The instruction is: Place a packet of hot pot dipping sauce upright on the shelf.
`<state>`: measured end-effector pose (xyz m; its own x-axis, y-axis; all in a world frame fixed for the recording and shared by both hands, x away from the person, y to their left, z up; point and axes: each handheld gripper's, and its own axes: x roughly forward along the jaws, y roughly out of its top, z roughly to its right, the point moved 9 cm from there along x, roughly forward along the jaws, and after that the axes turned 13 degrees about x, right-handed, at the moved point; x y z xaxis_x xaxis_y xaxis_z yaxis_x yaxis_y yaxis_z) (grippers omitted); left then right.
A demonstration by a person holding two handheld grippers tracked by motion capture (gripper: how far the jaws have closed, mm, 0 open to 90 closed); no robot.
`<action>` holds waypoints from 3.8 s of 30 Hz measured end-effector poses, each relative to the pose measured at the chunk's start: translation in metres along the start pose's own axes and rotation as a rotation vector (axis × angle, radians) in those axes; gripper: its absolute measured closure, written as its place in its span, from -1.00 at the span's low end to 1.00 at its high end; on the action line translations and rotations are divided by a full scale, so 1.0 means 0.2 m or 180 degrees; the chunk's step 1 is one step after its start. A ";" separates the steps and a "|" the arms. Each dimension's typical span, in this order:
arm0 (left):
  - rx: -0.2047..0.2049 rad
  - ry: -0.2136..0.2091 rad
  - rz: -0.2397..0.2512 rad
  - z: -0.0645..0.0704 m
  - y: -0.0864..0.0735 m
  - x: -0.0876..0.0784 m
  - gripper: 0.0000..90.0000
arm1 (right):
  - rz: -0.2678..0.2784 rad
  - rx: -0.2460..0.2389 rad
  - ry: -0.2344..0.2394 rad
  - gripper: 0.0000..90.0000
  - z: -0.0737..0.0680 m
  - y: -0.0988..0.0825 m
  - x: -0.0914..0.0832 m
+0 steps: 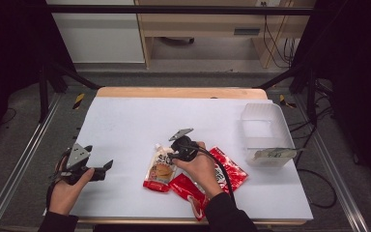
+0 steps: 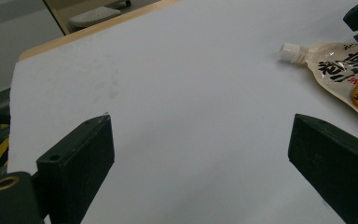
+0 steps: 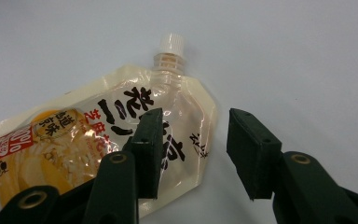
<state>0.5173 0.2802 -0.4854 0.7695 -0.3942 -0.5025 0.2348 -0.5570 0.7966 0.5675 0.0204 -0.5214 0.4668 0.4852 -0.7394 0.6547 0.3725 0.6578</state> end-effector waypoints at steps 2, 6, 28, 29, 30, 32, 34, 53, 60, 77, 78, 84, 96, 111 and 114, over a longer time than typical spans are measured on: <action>0.0009 -0.0005 -0.0009 0.00 0.00 0.00 -0.85 | -0.0016 0.0045 0.0029 0.22 0.00 0.00 0.01; 0.0012 -0.0007 -0.0012 0.00 0.00 0.00 -0.85 | -0.0101 0.0075 0.0016 0.22 0.00 -0.02 0.04; 0.0049 -0.0039 -0.0009 0.01 0.01 0.01 -0.85 | -0.0302 0.0014 0.0053 0.34 -0.01 -0.05 0.06; 0.0050 -0.0040 -0.0009 0.01 0.01 0.01 -0.85 | -0.0302 -0.0009 0.0049 0.32 0.00 -0.05 0.06; 0.0051 -0.0045 -0.0011 0.01 0.00 0.01 -0.85 | -0.0297 -0.0027 0.0038 0.31 0.01 -0.04 0.06; 0.0057 -0.0048 -0.0010 0.02 0.01 0.01 -0.85 | -0.0303 0.0012 0.0037 0.26 0.01 -0.04 0.06; 0.0067 -0.0059 -0.0011 0.02 0.01 0.01 -0.85 | -0.0311 0.0066 0.0058 0.27 0.02 -0.04 0.06; 0.0078 -0.0104 -0.0018 0.03 0.01 0.02 -0.84 | -0.0306 -0.0174 0.0059 0.95 -0.05 -0.04 0.04; 0.0047 -0.0144 0.0012 0.03 0.02 0.01 -0.83 | -0.0075 -0.0243 0.0136 0.98 -0.10 0.04 -0.04; 0.0033 -0.0399 0.0167 0.08 0.12 -0.04 -0.82 | 0.0280 -0.0761 0.0304 0.99 -0.30 0.24 -0.28; 0.0052 -0.0426 0.0177 0.08 0.13 -0.04 -0.82 | 0.0308 -0.0786 0.0331 0.99 -0.31 0.24 -0.29; 0.0118 -0.0552 0.0183 0.12 0.17 -0.06 -0.81 | 0.0360 -0.0884 0.0436 0.99 -0.37 0.24 -0.35; 0.0321 -0.0778 0.0144 0.13 0.28 -0.13 -0.79 | 0.0436 -0.0991 0.0655 1.00 -0.45 0.28 -0.43; 0.0585 -0.1051 0.0010 0.14 0.38 -0.12 -0.77 | 0.0475 -0.1039 0.0697 1.00 -0.44 0.31 -0.52; 0.0663 -0.1118 -0.0011 0.17 0.41 -0.11 -0.77 | 0.0482 -0.1054 0.0703 1.00 -0.44 0.31 -0.52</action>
<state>0.4988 0.2197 -0.4205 0.5108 -0.5976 -0.6180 0.0841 -0.6807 0.7277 0.5075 0.0620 -0.3908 0.3809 0.6983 -0.6060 0.3454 0.5005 0.7939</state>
